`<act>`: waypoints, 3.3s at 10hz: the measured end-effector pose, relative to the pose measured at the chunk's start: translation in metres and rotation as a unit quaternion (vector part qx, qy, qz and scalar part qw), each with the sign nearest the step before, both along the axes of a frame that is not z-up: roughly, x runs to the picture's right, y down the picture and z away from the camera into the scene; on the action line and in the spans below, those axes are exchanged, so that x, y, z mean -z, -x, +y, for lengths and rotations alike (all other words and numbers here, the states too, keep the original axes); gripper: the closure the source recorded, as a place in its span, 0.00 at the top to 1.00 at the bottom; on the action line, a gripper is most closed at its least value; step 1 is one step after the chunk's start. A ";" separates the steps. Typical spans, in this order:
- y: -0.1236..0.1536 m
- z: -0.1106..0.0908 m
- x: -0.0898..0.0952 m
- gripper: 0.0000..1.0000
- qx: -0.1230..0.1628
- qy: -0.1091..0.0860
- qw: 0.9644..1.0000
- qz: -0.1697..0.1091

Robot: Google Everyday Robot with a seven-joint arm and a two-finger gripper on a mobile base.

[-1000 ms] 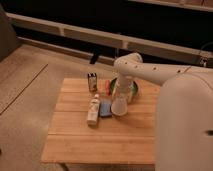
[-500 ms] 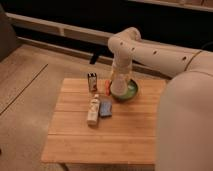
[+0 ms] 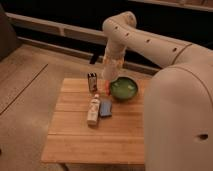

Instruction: Place the ceramic cup over the eraser

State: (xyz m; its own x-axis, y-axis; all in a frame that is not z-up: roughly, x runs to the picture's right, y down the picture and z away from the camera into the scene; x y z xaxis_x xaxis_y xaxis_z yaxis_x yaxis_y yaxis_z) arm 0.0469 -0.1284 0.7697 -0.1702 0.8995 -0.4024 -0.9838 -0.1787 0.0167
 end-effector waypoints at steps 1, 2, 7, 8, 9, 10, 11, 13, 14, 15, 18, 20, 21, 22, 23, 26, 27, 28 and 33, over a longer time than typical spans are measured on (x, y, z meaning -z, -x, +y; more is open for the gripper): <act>-0.002 0.001 -0.001 0.00 0.000 0.001 1.000 0.002; -0.010 -0.001 -0.004 0.00 0.003 -0.003 1.000 0.012; 0.035 -0.036 -0.012 0.00 0.059 -0.060 0.996 -0.031; 0.046 -0.040 -0.014 0.00 0.071 -0.066 0.994 -0.042; 0.060 -0.043 -0.017 0.00 0.084 -0.069 0.993 -0.055; 0.070 -0.043 -0.022 0.00 0.092 -0.068 0.991 -0.065; 0.076 -0.041 -0.027 0.00 0.095 -0.064 0.991 -0.074; 0.093 -0.035 -0.043 0.00 0.102 -0.047 0.989 -0.097; 0.098 -0.032 -0.049 0.00 0.103 -0.041 0.988 -0.104; 0.101 -0.031 -0.054 0.00 0.103 -0.033 0.988 -0.109; 0.107 -0.025 -0.071 0.00 0.101 -0.012 0.987 -0.121; 0.106 -0.021 -0.080 0.00 0.095 -0.001 0.988 -0.125; 0.105 -0.020 -0.082 0.00 0.095 0.001 0.988 -0.125; 0.105 -0.020 -0.082 0.00 0.095 0.001 0.988 -0.126; 0.105 -0.020 -0.082 0.00 0.094 0.001 0.988 -0.125; 0.105 -0.020 -0.082 0.00 0.095 0.001 0.988 -0.125; 0.104 -0.020 -0.081 0.00 0.095 0.002 0.988 -0.125; 0.103 -0.015 -0.083 0.00 0.096 0.009 0.988 -0.123; 0.106 0.029 -0.118 0.00 0.140 0.079 0.982 -0.102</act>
State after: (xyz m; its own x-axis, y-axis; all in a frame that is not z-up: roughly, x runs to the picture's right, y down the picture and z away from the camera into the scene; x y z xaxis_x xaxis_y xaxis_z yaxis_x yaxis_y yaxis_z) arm -0.0595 -0.0997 0.8878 0.1737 0.8233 -0.5403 -0.9796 0.0883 -0.1805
